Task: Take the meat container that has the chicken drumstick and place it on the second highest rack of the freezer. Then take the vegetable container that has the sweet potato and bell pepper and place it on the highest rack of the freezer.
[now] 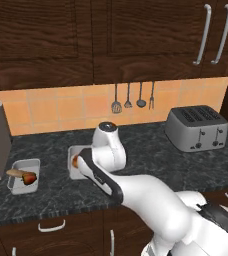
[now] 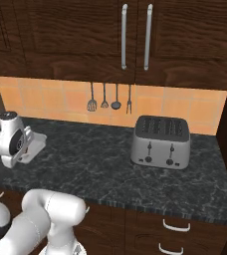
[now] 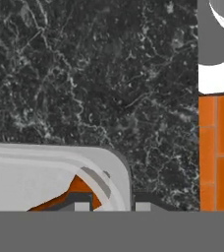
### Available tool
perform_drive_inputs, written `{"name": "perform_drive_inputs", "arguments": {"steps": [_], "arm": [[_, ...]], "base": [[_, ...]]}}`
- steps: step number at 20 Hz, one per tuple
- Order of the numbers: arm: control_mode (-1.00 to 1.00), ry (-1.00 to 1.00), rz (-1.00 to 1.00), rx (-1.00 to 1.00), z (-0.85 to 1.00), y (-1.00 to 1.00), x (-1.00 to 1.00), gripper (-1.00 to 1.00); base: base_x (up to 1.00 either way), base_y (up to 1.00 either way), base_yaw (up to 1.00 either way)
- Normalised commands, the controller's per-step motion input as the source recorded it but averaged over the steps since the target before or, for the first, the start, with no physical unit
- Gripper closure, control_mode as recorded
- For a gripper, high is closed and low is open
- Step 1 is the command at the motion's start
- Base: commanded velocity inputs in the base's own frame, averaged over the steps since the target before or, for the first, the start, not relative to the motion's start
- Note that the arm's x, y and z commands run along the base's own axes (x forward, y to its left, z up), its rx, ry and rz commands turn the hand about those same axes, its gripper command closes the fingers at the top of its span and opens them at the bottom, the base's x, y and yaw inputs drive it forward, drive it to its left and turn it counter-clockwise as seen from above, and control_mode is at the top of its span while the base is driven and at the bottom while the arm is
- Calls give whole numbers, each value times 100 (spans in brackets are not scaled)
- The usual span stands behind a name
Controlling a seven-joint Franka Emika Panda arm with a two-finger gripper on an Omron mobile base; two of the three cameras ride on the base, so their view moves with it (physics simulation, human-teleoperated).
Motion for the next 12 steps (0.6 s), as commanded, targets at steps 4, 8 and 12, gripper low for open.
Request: {"name": "perform_drive_inputs", "arguments": {"steps": [4,8,12], "arm": [[-100,0,-1,-1,23,-41,-6,100],[-100,0,-1,-1,37,-57,-6,100],[-100,0,-1,0,38,-73,-8,100]], "base": [[0,0,0],[0,0,0],[0,0,0]]}}
